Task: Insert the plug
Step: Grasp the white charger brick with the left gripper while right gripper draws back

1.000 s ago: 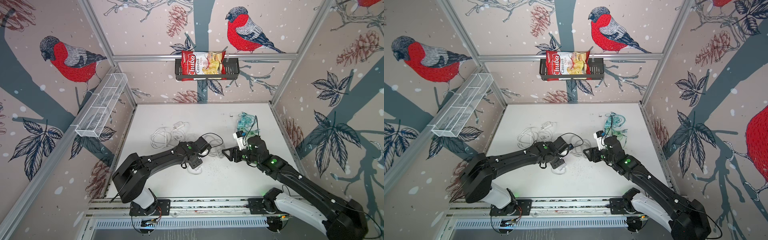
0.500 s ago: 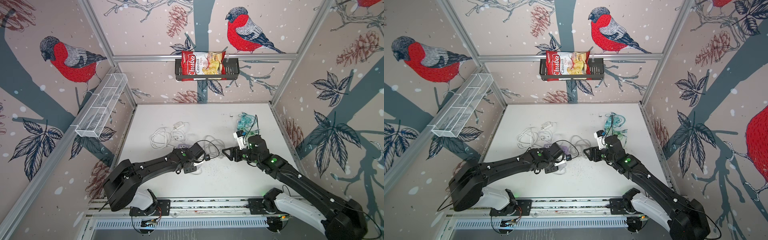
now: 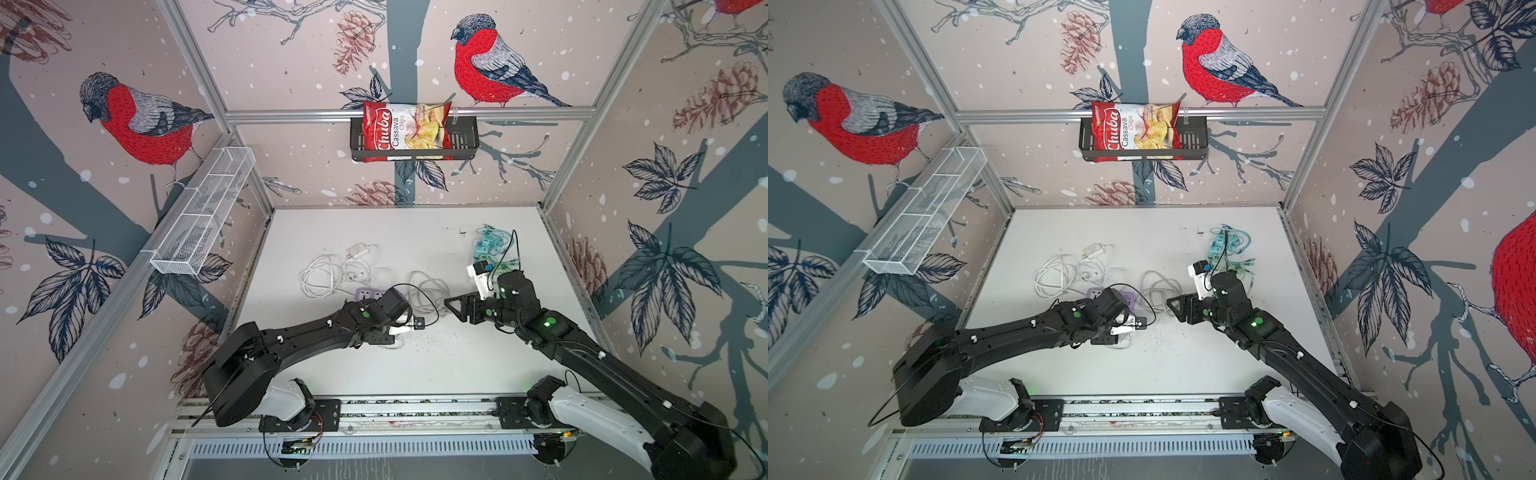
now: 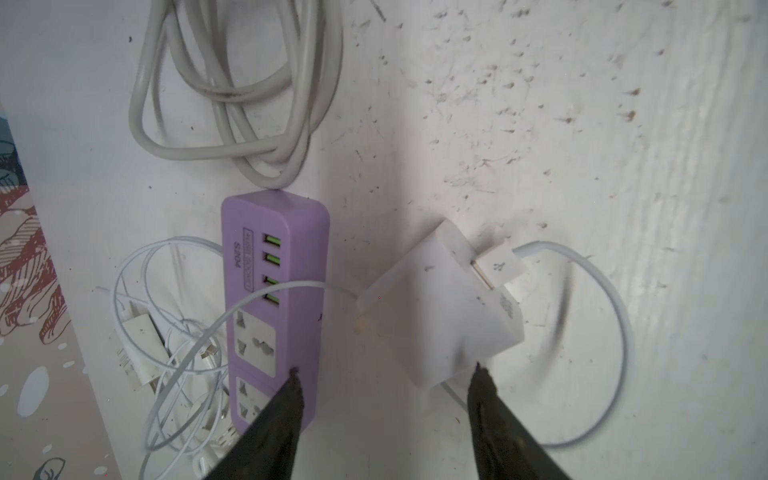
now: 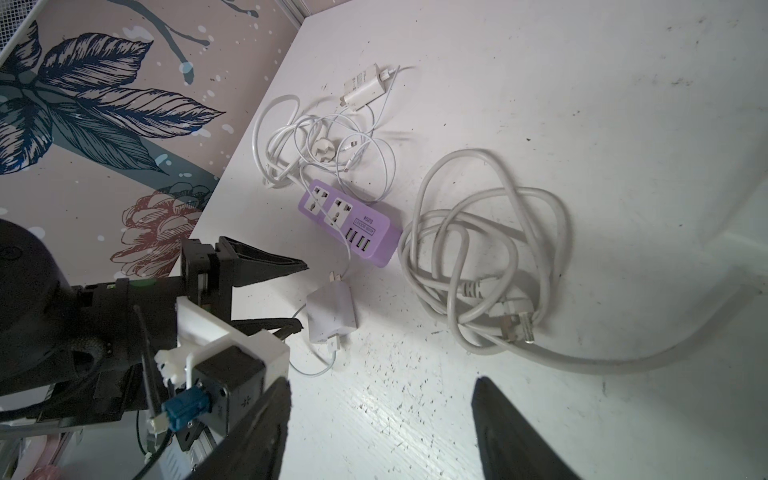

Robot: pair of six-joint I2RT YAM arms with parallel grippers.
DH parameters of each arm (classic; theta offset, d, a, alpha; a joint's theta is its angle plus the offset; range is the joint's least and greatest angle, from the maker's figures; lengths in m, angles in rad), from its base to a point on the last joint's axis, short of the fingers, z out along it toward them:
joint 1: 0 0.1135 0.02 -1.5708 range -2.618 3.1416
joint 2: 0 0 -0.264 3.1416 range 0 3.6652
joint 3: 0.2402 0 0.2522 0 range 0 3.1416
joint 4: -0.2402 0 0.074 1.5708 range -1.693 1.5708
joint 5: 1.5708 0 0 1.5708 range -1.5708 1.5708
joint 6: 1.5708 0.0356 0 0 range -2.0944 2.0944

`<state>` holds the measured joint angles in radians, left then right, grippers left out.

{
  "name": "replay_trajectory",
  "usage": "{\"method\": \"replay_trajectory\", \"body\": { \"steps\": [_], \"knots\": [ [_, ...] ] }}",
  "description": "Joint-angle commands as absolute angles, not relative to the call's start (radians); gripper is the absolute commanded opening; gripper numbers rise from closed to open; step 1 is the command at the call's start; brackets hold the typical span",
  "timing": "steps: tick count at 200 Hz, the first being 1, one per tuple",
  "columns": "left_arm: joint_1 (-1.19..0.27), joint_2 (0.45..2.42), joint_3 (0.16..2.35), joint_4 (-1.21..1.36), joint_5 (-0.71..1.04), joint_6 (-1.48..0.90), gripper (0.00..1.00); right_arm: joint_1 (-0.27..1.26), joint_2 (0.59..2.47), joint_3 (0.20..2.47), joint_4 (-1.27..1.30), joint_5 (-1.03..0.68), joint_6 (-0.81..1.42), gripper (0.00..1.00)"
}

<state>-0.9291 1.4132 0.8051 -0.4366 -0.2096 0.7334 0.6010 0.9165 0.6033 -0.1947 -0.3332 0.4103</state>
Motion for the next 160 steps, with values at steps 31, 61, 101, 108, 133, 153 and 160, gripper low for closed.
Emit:
{"method": "replay_trajectory", "body": {
  "steps": [31, 61, 101, 108, 133, 153, 160],
  "knots": [
    [-0.946, 1.436, 0.788, -0.425, -0.193, 0.763, 0.62, 0.601, 0.904, 0.603, -0.173, -0.351, 0.392, 0.70],
    [-0.946, 1.503, 0.795, -0.423, -0.205, 0.778, 0.62, 0.601, 0.900, 0.604, -0.175, -0.357, 0.388, 0.70],
    [-0.947, 1.531, 0.787, -0.369, -0.225, 0.799, 0.62, 0.601, 0.896, 0.602, -0.173, -0.369, 0.387, 0.70],
    [-0.946, 1.532, 0.789, -0.359, -0.228, 0.803, 0.62, 0.601, 0.895, 0.603, -0.172, -0.370, 0.387, 0.70],
    [-0.946, 1.556, 0.822, -0.354, -0.226, 0.796, 0.61, 0.601, 0.894, 0.602, -0.170, -0.375, 0.384, 0.70],
    [-0.946, 1.562, 0.828, -0.335, -0.231, 0.802, 0.61, 0.601, 0.893, 0.602, -0.172, -0.386, 0.385, 0.70],
    [-0.946, 1.563, 0.825, -0.325, -0.238, 0.807, 0.62, 0.601, 0.891, 0.602, -0.170, -0.389, 0.384, 0.70]
  ]
}}
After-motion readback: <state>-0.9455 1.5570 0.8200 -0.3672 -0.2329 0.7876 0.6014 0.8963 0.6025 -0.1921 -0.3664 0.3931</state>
